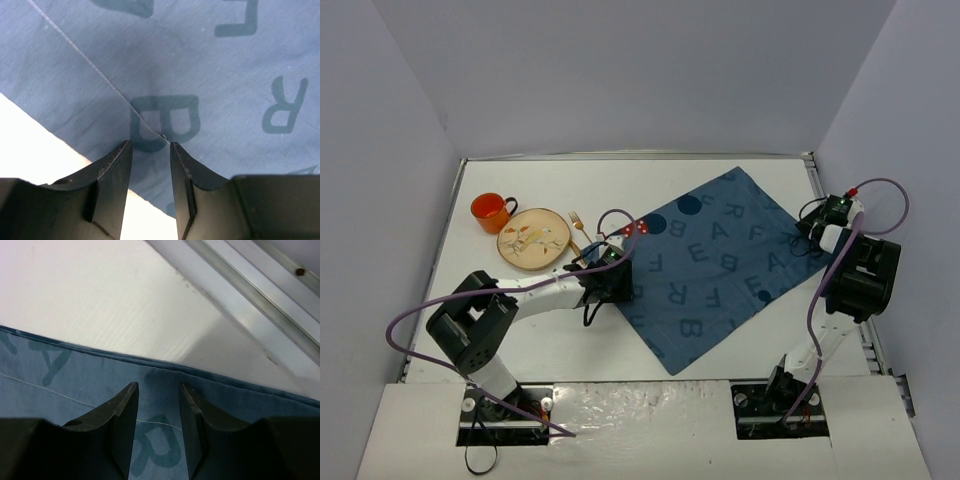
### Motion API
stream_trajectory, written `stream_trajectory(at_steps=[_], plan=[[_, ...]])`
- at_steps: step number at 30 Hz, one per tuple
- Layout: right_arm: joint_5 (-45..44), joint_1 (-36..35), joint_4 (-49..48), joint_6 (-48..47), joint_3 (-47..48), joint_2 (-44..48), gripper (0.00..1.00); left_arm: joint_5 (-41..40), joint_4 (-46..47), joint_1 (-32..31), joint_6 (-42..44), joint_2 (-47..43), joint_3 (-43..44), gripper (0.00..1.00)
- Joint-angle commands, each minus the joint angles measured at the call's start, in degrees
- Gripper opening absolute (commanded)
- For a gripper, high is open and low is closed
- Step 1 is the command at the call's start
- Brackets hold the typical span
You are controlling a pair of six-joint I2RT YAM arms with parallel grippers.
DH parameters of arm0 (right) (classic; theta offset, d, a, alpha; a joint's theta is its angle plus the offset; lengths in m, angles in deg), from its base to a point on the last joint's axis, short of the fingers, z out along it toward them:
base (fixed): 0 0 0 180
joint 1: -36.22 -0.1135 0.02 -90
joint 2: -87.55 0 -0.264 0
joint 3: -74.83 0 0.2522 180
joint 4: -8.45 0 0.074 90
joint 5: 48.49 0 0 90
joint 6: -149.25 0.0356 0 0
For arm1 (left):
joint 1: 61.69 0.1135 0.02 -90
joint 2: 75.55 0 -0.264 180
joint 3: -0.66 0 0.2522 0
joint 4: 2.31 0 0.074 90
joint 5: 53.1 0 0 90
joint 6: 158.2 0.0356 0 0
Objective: Set the dinner table for one person
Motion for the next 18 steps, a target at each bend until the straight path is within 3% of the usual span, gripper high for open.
stream_trajectory(at_steps=[1, 9, 18], plan=[[-7.1, 1.3, 6.1, 0.3, -3.2, 3.0, 0.36, 0.8, -6.6, -0.8, -0.9, -0.2, -1.1, 0.35], [-7.2, 0.0, 6.6, -1.8, -5.2, 13.5, 0.48, 0.4, -9.2, -3.3, 1.2, -3.0, 4.0, 0.53], [-5.9, -0.5, 7.1, -1.0, -8.8, 19.8, 0.52, -0.9, -11.7, -9.2, 3.6, -4.6, 10.8, 0.56]])
